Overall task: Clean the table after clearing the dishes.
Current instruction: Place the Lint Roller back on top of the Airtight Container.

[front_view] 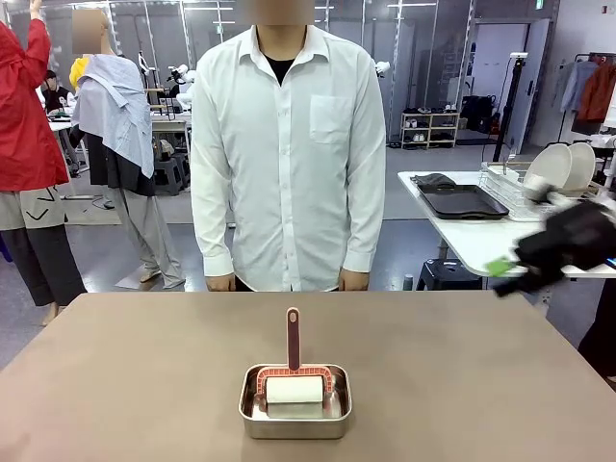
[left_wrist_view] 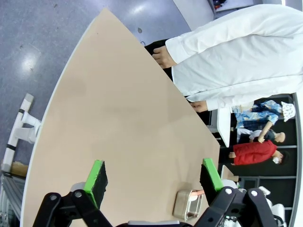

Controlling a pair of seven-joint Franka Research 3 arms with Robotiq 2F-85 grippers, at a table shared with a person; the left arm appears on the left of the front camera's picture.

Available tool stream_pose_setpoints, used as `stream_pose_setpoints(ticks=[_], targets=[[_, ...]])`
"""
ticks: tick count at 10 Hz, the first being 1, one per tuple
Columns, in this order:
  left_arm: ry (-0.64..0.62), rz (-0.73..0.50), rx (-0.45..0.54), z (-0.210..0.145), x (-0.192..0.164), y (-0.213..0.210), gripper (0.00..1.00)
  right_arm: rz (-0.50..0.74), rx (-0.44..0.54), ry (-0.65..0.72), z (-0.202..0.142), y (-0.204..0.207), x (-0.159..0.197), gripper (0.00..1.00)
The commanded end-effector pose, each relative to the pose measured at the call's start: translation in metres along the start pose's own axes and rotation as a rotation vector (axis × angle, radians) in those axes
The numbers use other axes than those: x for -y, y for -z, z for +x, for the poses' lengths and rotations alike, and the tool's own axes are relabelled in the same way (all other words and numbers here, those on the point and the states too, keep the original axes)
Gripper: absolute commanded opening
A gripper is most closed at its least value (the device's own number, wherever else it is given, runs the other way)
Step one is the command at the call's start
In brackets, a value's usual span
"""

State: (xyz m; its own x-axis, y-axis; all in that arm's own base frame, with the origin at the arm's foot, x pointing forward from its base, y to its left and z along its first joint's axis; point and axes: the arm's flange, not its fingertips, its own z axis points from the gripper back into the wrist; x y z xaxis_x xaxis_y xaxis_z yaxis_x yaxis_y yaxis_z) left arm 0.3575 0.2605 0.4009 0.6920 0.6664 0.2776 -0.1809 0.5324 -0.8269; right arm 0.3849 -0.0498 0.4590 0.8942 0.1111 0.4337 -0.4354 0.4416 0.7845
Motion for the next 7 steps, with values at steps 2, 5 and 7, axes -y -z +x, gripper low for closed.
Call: stream_pose_setpoints(ticks=[2, 5, 7], targets=[[-0.008, -0.009, 0.011, 0.001, 0.001, -0.003, 1.00, 0.199, 0.720, 0.334, -0.095, -0.055, 0.054, 1.00], [-0.008, -0.009, 0.011, 0.001, 0.001, -0.003, 1.00, 0.281, 0.967, 0.424, -0.189, -0.059, 0.083, 1.00], [-0.008, -0.009, 0.011, 0.001, 0.001, -0.003, 1.00, 0.366, 1.155, 0.599, -0.221, -0.049, 0.099, 1.00]])
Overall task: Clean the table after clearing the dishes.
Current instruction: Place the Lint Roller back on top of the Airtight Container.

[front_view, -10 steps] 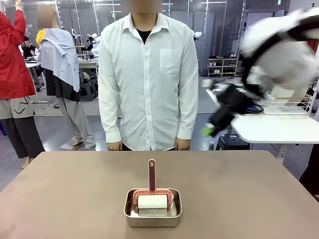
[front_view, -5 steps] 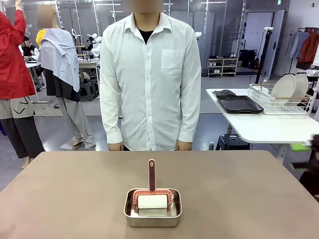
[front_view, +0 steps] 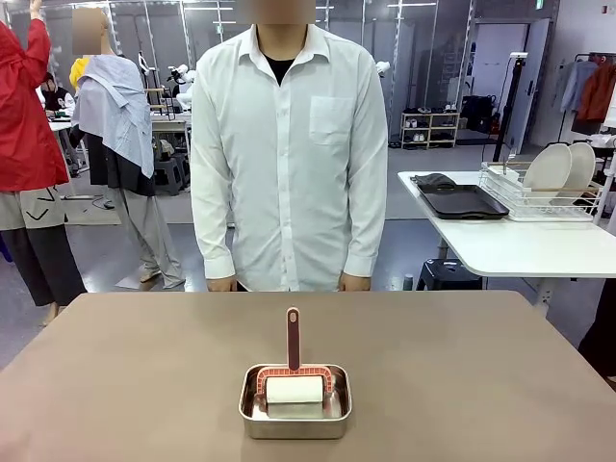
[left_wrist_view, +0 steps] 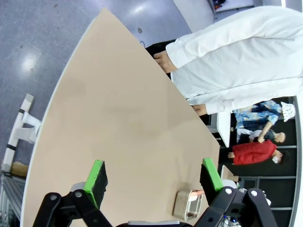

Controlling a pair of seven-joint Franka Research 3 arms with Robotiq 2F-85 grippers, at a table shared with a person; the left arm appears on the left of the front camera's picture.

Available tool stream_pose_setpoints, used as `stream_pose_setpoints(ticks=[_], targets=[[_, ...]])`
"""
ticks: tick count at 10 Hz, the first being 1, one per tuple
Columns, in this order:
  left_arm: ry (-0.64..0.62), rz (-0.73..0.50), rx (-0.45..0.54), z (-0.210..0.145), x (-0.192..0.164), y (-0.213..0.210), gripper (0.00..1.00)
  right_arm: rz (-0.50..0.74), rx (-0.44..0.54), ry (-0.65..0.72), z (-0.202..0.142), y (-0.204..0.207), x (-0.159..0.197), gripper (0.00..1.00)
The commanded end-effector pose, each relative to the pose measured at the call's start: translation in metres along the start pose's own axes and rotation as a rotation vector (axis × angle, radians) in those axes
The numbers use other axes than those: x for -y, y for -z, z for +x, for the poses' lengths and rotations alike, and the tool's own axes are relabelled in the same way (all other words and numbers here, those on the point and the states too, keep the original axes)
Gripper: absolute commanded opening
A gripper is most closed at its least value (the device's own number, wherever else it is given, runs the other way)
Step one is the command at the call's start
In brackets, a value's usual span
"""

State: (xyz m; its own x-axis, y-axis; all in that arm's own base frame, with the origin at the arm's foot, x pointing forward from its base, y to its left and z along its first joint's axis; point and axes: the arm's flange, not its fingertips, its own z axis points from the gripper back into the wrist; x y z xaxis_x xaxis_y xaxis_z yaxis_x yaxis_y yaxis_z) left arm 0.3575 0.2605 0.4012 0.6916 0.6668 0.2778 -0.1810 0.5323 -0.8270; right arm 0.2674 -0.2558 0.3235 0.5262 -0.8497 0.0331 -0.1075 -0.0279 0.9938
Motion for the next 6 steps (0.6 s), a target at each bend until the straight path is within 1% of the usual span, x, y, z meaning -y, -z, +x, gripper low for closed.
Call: stream_pose_setpoints(ticks=[1, 2, 3, 6], targets=[[-0.008, -0.009, 0.010, 0.001, 0.000, -0.003, 1.00, 0.069, 0.128, 0.069, -0.105, 0.013, 0.025, 1.00], [-0.008, -0.009, 0.010, 0.001, 0.000, -0.003, 1.00, 0.029, 0.098, 0.054, -0.104, 0.019, 0.027, 1.00], [-0.008, -0.009, 0.010, 0.001, 0.000, -0.003, 1.00, 0.025, 0.095, 0.057, 0.008, -0.009, 0.020, 1.00], [-0.008, -0.009, 0.010, 0.001, 0.000, -0.003, 1.00, 0.025, 0.095, 0.057, 0.008, -0.009, 0.020, 1.00]])
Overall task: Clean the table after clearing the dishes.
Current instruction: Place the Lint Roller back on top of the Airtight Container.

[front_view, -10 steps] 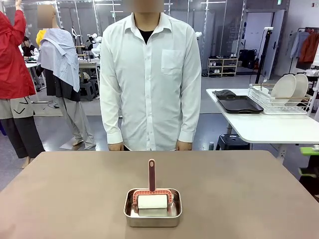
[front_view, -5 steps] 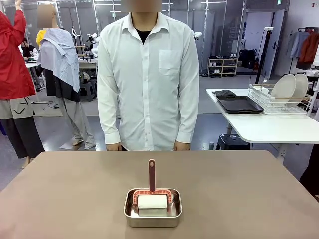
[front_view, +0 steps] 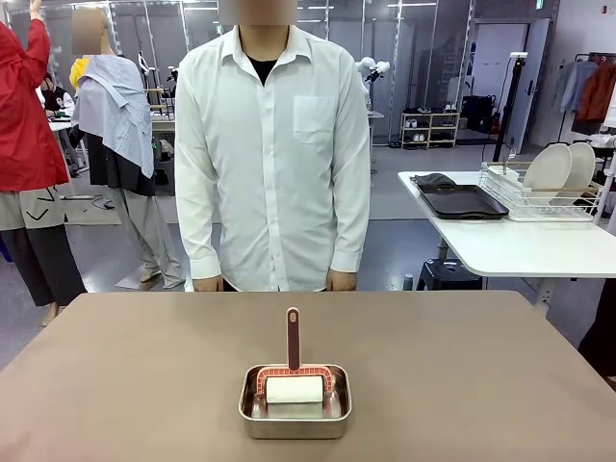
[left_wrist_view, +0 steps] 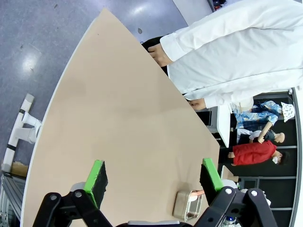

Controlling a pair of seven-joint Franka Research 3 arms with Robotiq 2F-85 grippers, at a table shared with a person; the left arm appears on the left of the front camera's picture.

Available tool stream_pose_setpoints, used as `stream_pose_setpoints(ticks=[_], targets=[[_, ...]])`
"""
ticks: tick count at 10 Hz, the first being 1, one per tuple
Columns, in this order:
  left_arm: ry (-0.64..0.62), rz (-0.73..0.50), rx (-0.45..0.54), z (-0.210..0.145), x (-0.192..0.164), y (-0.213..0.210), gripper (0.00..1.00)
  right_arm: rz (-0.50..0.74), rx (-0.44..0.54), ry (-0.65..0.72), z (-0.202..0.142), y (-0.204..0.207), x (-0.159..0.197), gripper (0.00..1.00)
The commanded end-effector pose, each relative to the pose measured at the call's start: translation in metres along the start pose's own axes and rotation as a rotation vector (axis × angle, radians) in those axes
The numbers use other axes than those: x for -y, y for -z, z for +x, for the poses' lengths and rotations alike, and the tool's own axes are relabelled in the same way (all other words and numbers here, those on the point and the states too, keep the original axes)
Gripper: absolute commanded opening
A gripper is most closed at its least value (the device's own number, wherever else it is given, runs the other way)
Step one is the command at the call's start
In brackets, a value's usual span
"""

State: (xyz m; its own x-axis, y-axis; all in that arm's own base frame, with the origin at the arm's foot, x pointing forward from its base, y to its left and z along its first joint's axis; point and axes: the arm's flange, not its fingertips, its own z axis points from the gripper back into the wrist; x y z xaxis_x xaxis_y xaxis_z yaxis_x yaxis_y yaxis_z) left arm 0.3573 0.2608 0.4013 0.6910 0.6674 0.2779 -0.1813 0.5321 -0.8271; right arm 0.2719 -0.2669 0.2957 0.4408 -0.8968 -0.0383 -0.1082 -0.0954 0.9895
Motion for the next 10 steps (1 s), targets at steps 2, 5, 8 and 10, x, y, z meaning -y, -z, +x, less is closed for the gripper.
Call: stream_pose_setpoints(ticks=[2, 5, 8, 10], targets=[[-0.008, -0.009, 0.009, 0.0009, 0.0006, -0.0028, 1.00, -0.009, -0.010, -0.003, -0.0035, -0.0038, -0.0078, 1.00], [-0.008, -0.009, 0.009, 0.0009, 0.0006, -0.0028, 1.00, -0.009, -0.010, -0.003, -0.0035, -0.0038, -0.0078, 1.00], [-0.008, -0.009, 0.009, 0.0009, 0.0006, -0.0028, 1.00, -0.009, -0.010, -0.003, -0.0035, -0.0038, -0.0078, 1.00], [-0.008, -0.009, 0.009, 0.0009, 0.0006, -0.0028, 1.00, -0.009, -0.010, -0.003, -0.0035, -0.0038, -0.0078, 1.00]])
